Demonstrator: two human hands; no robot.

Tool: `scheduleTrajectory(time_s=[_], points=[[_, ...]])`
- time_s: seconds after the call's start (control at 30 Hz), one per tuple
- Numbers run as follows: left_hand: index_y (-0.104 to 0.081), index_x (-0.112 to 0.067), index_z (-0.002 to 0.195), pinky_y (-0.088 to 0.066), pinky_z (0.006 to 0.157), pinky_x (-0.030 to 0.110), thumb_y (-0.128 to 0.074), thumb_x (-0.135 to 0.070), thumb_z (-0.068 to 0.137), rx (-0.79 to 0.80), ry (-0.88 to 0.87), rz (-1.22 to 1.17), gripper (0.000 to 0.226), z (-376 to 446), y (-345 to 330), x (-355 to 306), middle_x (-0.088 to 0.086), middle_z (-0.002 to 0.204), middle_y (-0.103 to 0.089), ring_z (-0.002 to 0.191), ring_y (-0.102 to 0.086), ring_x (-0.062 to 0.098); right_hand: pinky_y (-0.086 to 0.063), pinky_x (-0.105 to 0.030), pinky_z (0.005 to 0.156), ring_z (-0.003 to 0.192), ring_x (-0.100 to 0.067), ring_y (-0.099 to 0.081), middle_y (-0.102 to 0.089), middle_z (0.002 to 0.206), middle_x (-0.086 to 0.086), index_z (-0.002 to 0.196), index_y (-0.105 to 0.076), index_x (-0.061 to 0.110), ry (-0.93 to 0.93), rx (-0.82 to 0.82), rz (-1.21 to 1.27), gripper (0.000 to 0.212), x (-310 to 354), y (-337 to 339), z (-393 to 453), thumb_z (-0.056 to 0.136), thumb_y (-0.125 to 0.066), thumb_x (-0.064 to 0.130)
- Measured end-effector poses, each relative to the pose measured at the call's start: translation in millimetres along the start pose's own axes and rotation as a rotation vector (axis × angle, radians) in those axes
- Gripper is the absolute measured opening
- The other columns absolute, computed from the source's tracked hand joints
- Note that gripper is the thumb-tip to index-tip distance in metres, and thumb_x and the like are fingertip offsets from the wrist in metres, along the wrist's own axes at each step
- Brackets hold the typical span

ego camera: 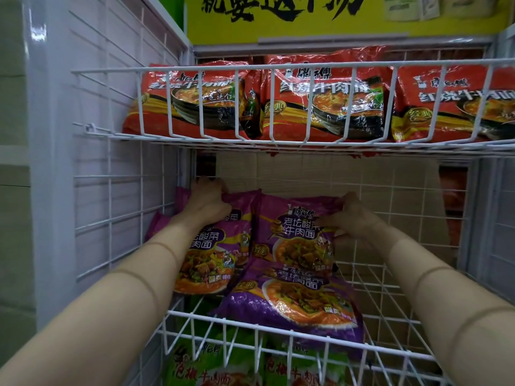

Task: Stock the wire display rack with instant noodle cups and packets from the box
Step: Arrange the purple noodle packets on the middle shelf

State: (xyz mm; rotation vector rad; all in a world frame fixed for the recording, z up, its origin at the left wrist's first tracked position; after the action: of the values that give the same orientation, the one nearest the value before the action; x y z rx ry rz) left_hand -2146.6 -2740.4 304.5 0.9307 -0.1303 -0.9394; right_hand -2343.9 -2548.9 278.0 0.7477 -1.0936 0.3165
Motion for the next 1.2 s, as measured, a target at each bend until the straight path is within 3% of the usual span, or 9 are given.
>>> scheduleTrajectory(time_s=[0.1, 0.33, 0.43, 0.53, 0.6, 0.73, 0.87, 1.03, 1.2], points=[[-0.057, -0.014, 0.11, -0.032, 0.093, 0.029, -0.063, -0.022, 0.08, -0.009, 0.003, 0.002, 0.032, 0, 2, -3, 0.014, 0.122, -0.052, 0.118, -0.042, 0.03, -0.053, -0.036, 0.051, 0.102, -0.037, -0.06, -0.054, 0.112, -0.017, 0.108, -0.035, 0.009, 0.031, -0.035, 0.004, 0.054, 1, 2, 2, 0.074, -0.074, -0.003], [-0.056, -0.016, 0.109, -0.033, 0.088, 0.027, -0.066, -0.024, 0.08, -0.016, 0.008, 0.013, 0.032, 3, 3, 0, 0.013, 0.121, -0.047, 0.117, -0.041, 0.03, -0.055, -0.052, 0.082, 0.098, -0.037, -0.062, -0.056, 0.109, -0.018, 0.103, -0.035, 0.01, 0.093, -0.121, -0.028, 0.049, 1, 9, 12, 0.075, -0.073, -0.002], [-0.06, -0.015, 0.104, -0.034, 0.082, 0.026, -0.067, -0.02, 0.077, -0.101, -0.018, -0.035, 0.028, 1, 11, -3, 0.013, 0.116, -0.051, 0.114, -0.045, 0.031, -0.06, -0.044, 0.067, 0.08, -0.034, -0.066, -0.061, 0.101, -0.019, 0.11, -0.042, -0.002, 0.005, -0.076, 0.158, 0.035, -5, 10, 14, 0.084, -0.065, 0.001], [-0.063, -0.01, 0.099, -0.033, 0.077, 0.024, -0.066, -0.016, 0.08, -0.227, -0.207, -0.122, 0.02, -10, 28, -33, 0.013, 0.111, -0.055, 0.111, -0.047, 0.028, -0.053, -0.023, 0.043, 0.063, -0.022, -0.057, -0.058, 0.074, -0.013, 0.093, -0.053, -0.001, -0.078, -0.046, 0.264, 0.005, -7, 10, 7, 0.092, -0.048, 0.001], [-0.064, -0.011, 0.098, -0.035, 0.077, 0.026, -0.068, -0.021, 0.081, -0.214, -0.384, -0.14, 0.02, -19, 31, -61, 0.009, 0.108, -0.057, 0.109, -0.048, 0.026, -0.049, -0.022, 0.042, 0.061, -0.02, -0.053, -0.056, 0.069, -0.011, 0.079, -0.056, 0.004, -0.097, -0.018, 0.273, 0.017, -11, 9, 3, 0.094, -0.046, 0.003], [-0.043, -0.02, 0.136, -0.025, 0.108, 0.036, -0.07, -0.057, 0.072, 0.076, -0.497, 0.099, 0.078, -30, -1, -86, 0.003, 0.141, -0.042, 0.131, -0.035, 0.022, -0.035, -0.022, 0.048, 0.05, -0.011, -0.041, -0.051, 0.059, -0.002, 0.067, -0.052, 0.012, -0.117, -0.042, 0.179, 0.025, -20, 18, 4, 0.091, -0.056, 0.007], [-0.013, -0.025, 0.149, 0.001, 0.115, 0.052, -0.065, -0.069, 0.067, 0.291, -0.436, 0.402, 0.107, -35, -27, -76, 0.003, 0.155, -0.019, 0.142, -0.017, 0.023, -0.045, -0.017, 0.034, 0.037, -0.009, -0.056, -0.055, 0.067, -0.008, 0.073, -0.048, 0.006, -0.061, -0.046, 0.429, 0.024, -14, 17, 8, 0.091, -0.049, -0.01], [-0.012, -0.03, 0.148, -0.006, 0.115, 0.058, -0.064, -0.061, 0.074, 0.211, -0.412, 0.462, 0.096, -29, -27, -77, 0.002, 0.151, -0.023, 0.139, -0.021, 0.026, -0.053, -0.02, 0.042, 0.035, -0.008, -0.059, -0.051, 0.076, -0.013, 0.074, -0.039, 0.009, 0.05, -0.11, 0.503, 0.031, -6, 22, 8, 0.093, -0.035, -0.015], [-0.013, -0.03, 0.148, -0.01, 0.114, 0.057, -0.065, -0.06, 0.074, 0.183, -0.41, 0.521, 0.095, -30, -29, -79, 0.003, 0.149, -0.024, 0.138, -0.02, 0.028, -0.053, -0.019, 0.044, 0.042, -0.01, -0.06, -0.063, 0.081, -0.013, 0.104, -0.056, -0.002, -0.065, -0.041, 0.339, 0.014, -19, 23, 4, 0.094, -0.046, -0.002]])
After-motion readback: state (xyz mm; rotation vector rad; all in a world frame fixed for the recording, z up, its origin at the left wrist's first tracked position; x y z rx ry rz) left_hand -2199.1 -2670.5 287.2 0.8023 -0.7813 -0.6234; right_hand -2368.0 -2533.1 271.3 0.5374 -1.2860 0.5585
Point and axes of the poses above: each hand's wrist, its own z-axis towards the middle knuckle, its own y-axis out of the back of the hand, x = y × z, the point moved 7 cm from there along z, towards the middle knuckle
